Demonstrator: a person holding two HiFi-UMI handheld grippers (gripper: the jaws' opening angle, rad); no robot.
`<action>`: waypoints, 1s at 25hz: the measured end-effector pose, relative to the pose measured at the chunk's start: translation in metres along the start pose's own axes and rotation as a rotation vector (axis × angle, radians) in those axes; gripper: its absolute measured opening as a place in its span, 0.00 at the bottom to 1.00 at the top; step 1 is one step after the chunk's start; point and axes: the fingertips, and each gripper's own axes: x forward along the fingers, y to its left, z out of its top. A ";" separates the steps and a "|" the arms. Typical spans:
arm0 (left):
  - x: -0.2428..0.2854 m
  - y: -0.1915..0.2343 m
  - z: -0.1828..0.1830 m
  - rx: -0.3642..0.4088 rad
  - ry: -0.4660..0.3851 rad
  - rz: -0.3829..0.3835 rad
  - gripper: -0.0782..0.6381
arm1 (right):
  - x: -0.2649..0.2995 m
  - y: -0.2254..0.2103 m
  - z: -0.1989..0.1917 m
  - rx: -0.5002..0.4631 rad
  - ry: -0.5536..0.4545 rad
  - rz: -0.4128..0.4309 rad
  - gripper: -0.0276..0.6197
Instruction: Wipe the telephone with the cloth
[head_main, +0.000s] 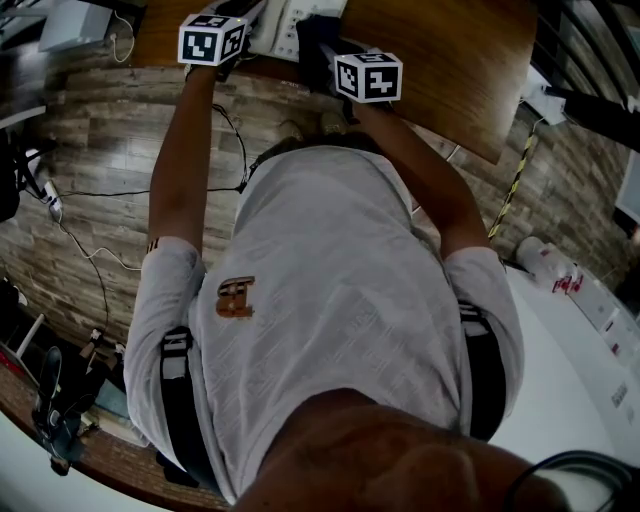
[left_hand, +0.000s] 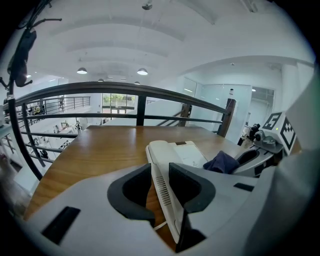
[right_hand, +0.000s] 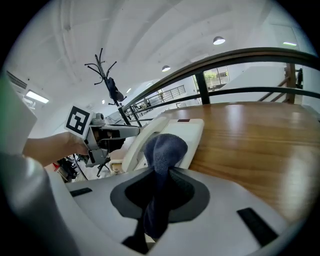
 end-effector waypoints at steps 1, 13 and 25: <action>0.000 -0.002 0.000 0.000 -0.001 0.003 0.26 | -0.005 -0.005 -0.002 0.001 0.000 -0.005 0.15; 0.002 -0.003 0.002 0.014 0.023 0.045 0.27 | -0.035 -0.026 0.017 -0.017 -0.046 0.025 0.15; -0.038 -0.029 0.056 0.038 -0.162 0.063 0.27 | -0.063 0.006 0.120 -0.218 -0.265 0.107 0.15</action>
